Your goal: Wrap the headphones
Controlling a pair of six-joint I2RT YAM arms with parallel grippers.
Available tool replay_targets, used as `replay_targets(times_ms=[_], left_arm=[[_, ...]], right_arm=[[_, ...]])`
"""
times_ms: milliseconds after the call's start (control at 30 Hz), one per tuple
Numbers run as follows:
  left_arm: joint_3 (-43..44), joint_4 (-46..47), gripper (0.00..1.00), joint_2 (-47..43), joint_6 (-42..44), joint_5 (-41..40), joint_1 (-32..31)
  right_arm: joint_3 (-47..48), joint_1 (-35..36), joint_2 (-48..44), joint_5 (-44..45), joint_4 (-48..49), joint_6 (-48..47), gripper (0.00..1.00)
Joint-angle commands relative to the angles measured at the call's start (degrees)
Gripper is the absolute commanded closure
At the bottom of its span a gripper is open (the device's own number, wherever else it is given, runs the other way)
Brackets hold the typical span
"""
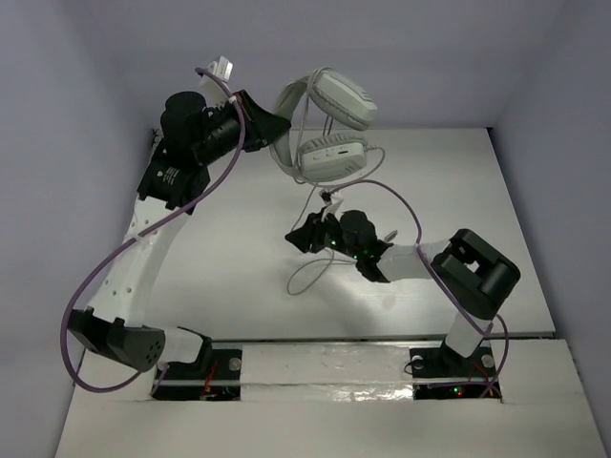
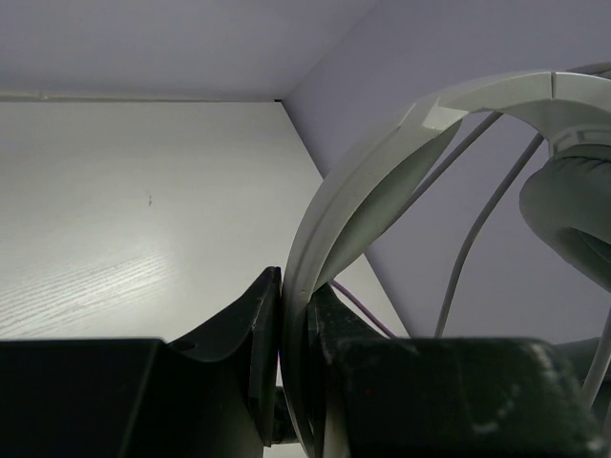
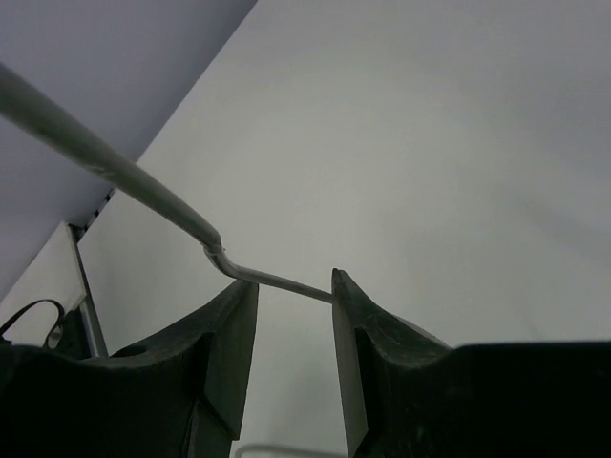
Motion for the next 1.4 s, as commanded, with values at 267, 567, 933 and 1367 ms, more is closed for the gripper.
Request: replay_targets(times_ms=[267, 567, 933, 1367], left_arm=[[6.9, 4.1, 1.0, -4.2, -3.7, 2.6, 0.2], [10.9, 2.4, 1.0, -2.3, -2.4, -3.7, 0.2], [3.4, 3.6, 1.0, -1.6, 5.6, -33.4, 0.2], [-12.6, 6.4, 1.0, 1.5, 11.9, -54.9, -0.3]], right_arm=[[8.9, 0.1, 8.5, 4.9, 1.1, -5.6, 0.54], [7.1, -0.4, 12.0, -3.6, 5.5, -1.1, 0.62], [-2.1, 10.5, 1.6, -6.8, 4.2, 2.9, 1.0], [8.4, 18.4, -26.0, 0.9, -48.2, -7.0, 1.0]])
